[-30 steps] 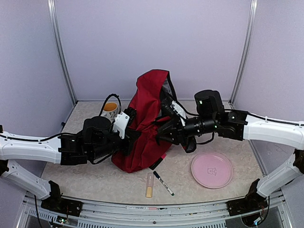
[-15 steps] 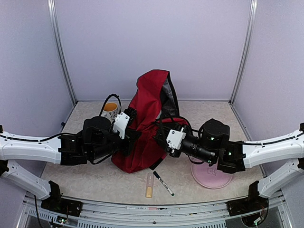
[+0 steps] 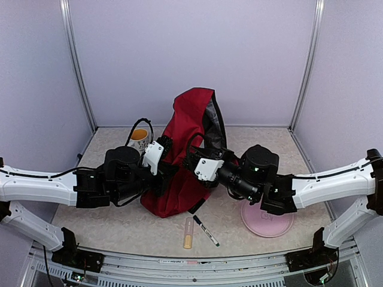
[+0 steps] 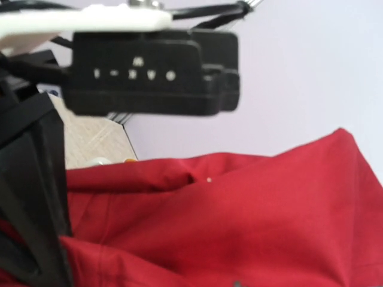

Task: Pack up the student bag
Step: Pick up the largest pocket of the bag from the student bag, then zip the student bag into the largest pocket of the bag.

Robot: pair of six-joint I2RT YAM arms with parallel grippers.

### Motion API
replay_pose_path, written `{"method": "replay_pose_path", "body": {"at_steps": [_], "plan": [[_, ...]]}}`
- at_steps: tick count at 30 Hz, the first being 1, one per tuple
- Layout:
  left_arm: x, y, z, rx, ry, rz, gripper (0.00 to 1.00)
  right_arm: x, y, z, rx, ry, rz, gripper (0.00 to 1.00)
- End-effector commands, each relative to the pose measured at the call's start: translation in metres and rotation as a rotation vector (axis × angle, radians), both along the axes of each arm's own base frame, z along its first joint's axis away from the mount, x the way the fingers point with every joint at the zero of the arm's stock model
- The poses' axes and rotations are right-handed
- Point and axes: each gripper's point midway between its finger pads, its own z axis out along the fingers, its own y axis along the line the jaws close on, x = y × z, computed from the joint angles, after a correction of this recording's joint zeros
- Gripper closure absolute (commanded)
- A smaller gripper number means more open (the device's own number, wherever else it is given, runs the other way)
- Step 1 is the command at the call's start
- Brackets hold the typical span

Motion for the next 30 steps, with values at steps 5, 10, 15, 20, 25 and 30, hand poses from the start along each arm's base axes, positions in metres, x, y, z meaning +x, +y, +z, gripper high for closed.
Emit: {"method": "replay_pose_path", "body": {"at_steps": [5,10,15,20,25,30], "plan": [[-0.002,-0.006,0.044,-0.112,-0.062,-0.022,1.0,0.012,-0.003,-0.012,-0.068,0.024,-0.011,0.63],[-0.002,-0.007,0.045,-0.115,-0.063,-0.025,1.0,0.02,-0.012,-0.012,-0.07,0.043,-0.044,0.77],[-0.003,-0.007,0.044,-0.114,-0.061,-0.026,1.0,0.015,-0.013,0.003,-0.021,0.052,-0.014,1.0],[-0.003,-0.003,0.037,-0.11,-0.044,-0.021,1.0,0.012,-0.027,0.028,0.087,0.102,0.028,1.0],[-0.004,0.003,0.032,-0.118,-0.024,-0.011,1.0,0.01,-0.043,0.061,0.238,0.189,0.109,1.0],[-0.006,0.006,0.025,-0.116,-0.006,-0.017,1.0,0.026,-0.057,0.083,0.359,0.322,0.15,1.0]]}}
